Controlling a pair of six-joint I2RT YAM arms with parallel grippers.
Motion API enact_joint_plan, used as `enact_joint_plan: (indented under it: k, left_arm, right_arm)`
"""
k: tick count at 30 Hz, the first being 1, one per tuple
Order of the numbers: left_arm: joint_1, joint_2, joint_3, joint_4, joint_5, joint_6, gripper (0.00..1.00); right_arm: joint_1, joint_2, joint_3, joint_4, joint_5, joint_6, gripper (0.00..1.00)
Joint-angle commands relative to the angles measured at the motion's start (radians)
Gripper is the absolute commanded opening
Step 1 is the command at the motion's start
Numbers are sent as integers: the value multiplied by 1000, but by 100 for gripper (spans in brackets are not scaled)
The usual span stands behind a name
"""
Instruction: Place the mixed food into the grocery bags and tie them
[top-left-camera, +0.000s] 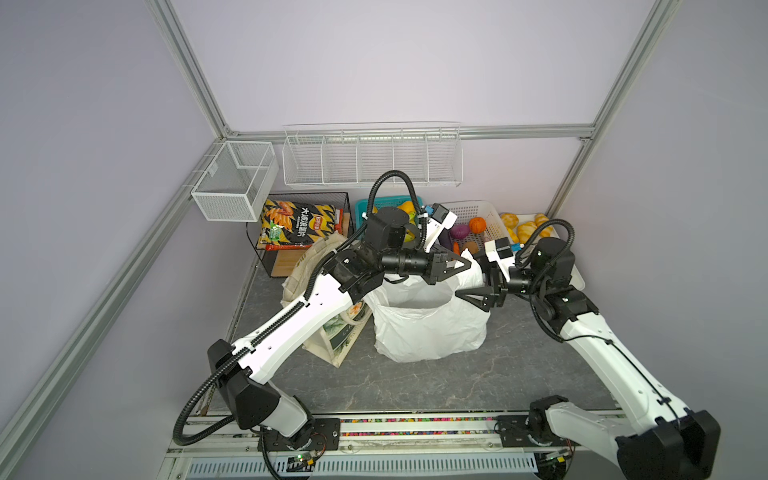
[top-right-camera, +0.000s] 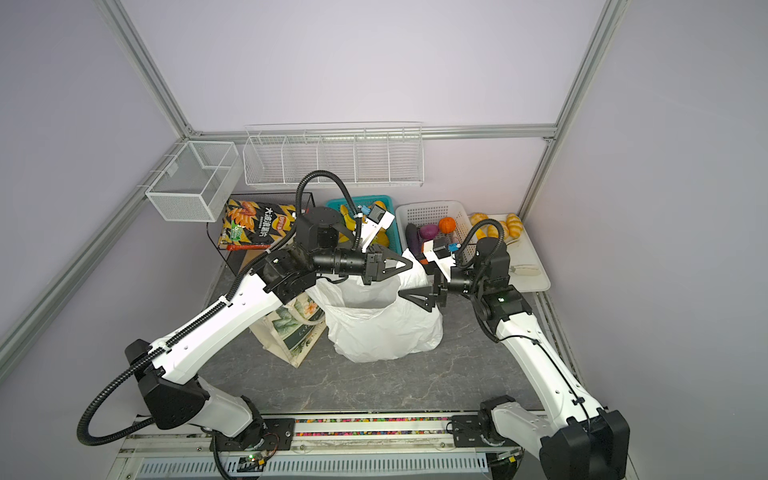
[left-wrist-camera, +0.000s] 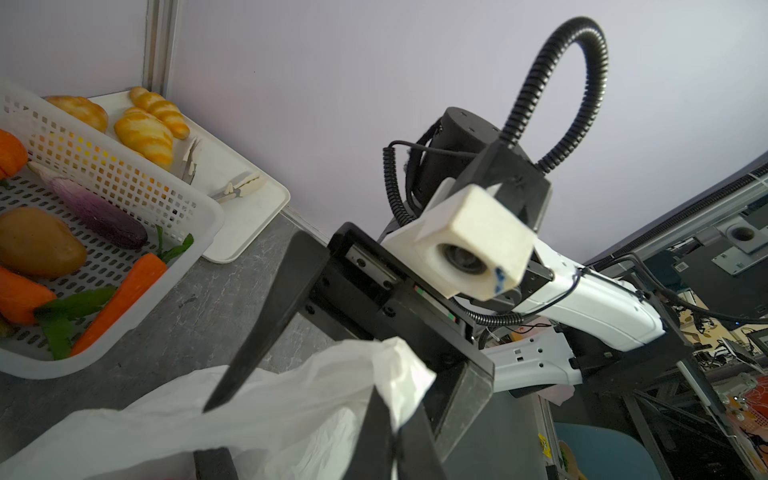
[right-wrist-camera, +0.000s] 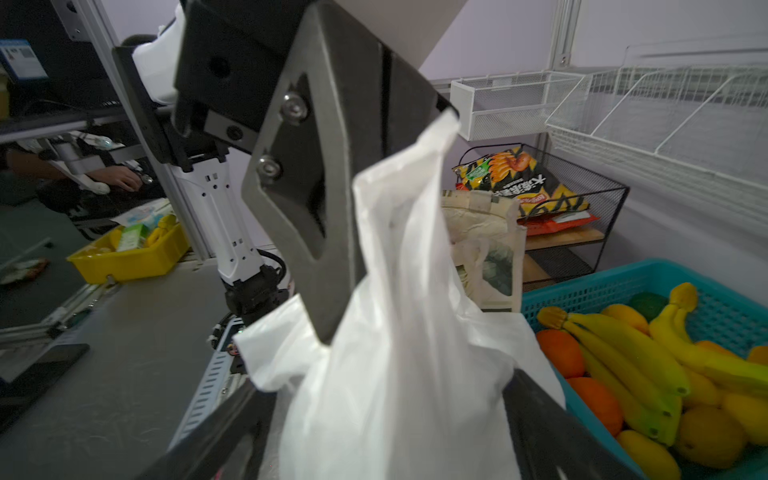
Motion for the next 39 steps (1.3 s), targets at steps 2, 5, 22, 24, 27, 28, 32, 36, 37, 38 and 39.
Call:
enact_joint_plan:
  k: [2,5,22,24,27,28,32,36,37,38,39]
  left_arm:
    - [16,-20,-15,39,28,-13,0]
    - [28,-30,-36,69,27,-35,0]
    - [39,-55,-123,179,-14,-118,0]
    - [37,-53,-134,183,-20,-127,0]
    - [37,-56,-146,194,-30,-138,0]
    - [37,-58,-152,200,-31,-142,0]
    - [36,-55,-153,204,-32,-152,0]
    - [33,-57,-150,208,-33,-158,0]
    - [31,-57,-150,212,-34,-159,0]
    - [30,-58,-150,211,-35,-162,0]
    - [27,-57,-148,213,-37,-164,0]
  right_arm:
    - [15,50,-14,-19,-136,-21,63]
    - [15,63,-44,-20,-136,-26,48]
    - [18,65,-207,88,144,78,23]
    - [26,26,-215,99,226,87,38]
    - [58,-39,-233,95,368,82,66]
    - [73,-62,-239,94,416,77,73]
    - [116,-145,-284,142,562,92,92]
    - [167,-210,-320,215,709,106,100]
    - [186,-222,-325,231,760,108,97]
    - [203,-226,-329,245,805,107,96]
    - [226,-231,-332,257,875,112,94]
